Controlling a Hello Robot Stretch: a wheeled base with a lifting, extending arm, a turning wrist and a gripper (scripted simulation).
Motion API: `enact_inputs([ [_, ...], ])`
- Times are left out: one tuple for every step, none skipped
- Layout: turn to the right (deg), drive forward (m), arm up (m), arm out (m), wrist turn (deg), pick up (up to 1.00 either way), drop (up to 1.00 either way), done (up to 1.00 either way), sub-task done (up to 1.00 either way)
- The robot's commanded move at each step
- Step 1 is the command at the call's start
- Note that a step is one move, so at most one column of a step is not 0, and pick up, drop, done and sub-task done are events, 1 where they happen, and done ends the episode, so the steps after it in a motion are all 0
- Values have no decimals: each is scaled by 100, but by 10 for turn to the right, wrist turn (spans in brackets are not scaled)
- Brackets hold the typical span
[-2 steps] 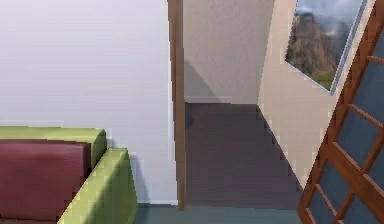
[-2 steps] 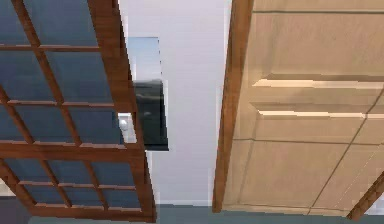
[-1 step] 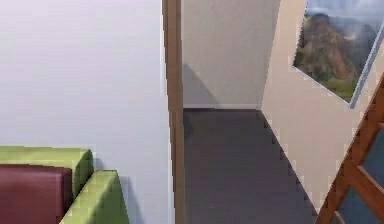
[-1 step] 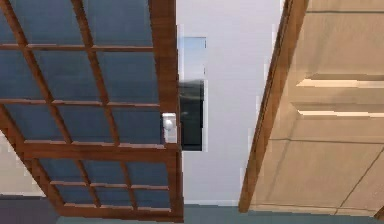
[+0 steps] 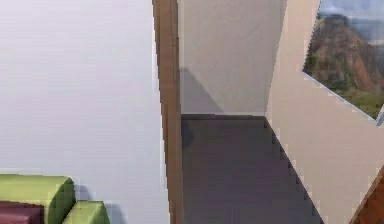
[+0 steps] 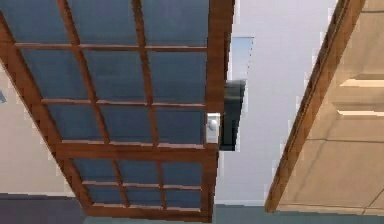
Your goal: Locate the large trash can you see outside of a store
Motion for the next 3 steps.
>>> enact_inputs([
  [450, 0, 0, 0, 0, 0, 0, 0, 0],
  [450, 0, 0, 0, 0, 0, 0, 0, 0],
  [300, 0, 0, 0, 0, 0, 0, 0, 0],
])
